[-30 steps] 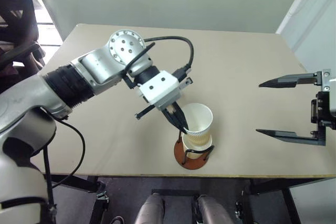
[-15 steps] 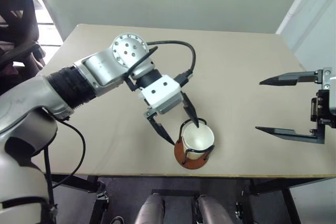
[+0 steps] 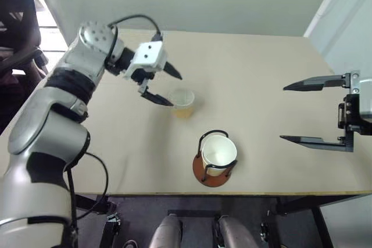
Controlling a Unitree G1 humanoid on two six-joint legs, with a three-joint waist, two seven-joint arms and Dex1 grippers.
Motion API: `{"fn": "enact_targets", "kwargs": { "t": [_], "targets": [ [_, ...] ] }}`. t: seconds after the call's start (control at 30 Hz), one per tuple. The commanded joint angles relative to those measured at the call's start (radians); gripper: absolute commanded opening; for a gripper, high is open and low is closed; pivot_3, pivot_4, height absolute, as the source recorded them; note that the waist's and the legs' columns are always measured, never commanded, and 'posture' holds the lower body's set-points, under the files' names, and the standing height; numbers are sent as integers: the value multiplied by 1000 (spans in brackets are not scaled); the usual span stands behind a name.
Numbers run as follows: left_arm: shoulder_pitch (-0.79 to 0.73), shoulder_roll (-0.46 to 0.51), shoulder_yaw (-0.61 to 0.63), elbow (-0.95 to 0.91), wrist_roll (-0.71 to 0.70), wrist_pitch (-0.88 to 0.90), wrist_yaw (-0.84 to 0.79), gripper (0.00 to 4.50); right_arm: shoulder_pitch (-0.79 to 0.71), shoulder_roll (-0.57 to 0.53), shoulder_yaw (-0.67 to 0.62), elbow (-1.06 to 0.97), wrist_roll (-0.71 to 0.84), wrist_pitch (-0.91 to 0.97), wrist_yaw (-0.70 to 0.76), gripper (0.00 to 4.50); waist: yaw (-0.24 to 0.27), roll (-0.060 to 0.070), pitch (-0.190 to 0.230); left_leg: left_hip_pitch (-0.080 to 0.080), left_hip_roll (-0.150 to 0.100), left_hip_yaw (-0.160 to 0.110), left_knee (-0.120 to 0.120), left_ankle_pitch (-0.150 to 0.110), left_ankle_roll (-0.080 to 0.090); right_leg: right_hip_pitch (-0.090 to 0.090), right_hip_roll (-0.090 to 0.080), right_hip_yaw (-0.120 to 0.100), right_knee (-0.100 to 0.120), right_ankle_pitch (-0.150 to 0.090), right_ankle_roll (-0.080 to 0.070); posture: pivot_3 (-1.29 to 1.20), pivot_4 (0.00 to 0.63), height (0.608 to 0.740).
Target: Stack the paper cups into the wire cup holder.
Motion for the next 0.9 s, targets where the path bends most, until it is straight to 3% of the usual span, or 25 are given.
{"fn": "enact_targets", "kwargs": {
  "t": [0.03, 0.23, 0.6, 0.73, 0.9],
  "targets": [
    [-11, -63, 105, 72, 58, 23, -32, 4469, -50, -14, 32, 28, -16, -39, 4, 4500, 13, 0, 0, -1, -1, -2, 1, 0, 0, 0, 0, 0, 0, 1, 1, 0, 150, 740],
    [12, -149, 209, 147, 177, 7, -32, 4469, -52, -16, 31, 26, -20, -40, 3, 4500, 21, 0, 0, -3, -7, -1, 1, 2, 4, -1, -7, 1, -1, -1, 6, 0, 150, 740],
    [53, -244, 275, 194, 401, -52, 59, 4469, -11, -20, -33, -15, -9, 0, -5, 4500, 20, -1, 0, -4, -15, 7, 2, 3, 8, -1, -16, 5, -1, -4, 16, 0, 150, 740],
    [46, -265, 308, 199, 446, -67, 64, 3595, 3, -19, -56, -30, -9, 18, -10, 4500, 20, -1, 0, -4, -16, 9, 2, 3, 9, -1, -16, 8, -2, -4, 17, 0, 150, 740],
    [39, -273, 345, 205, 485, -69, 66, 1777, 17, -16, -73, -43, -9, 33, -16, 4500, 20, -1, 0, -2, -16, 13, 2, 2, 11, -2, -16, 16, -1, -3, 21, 0, 150, 740]
  ]
}}
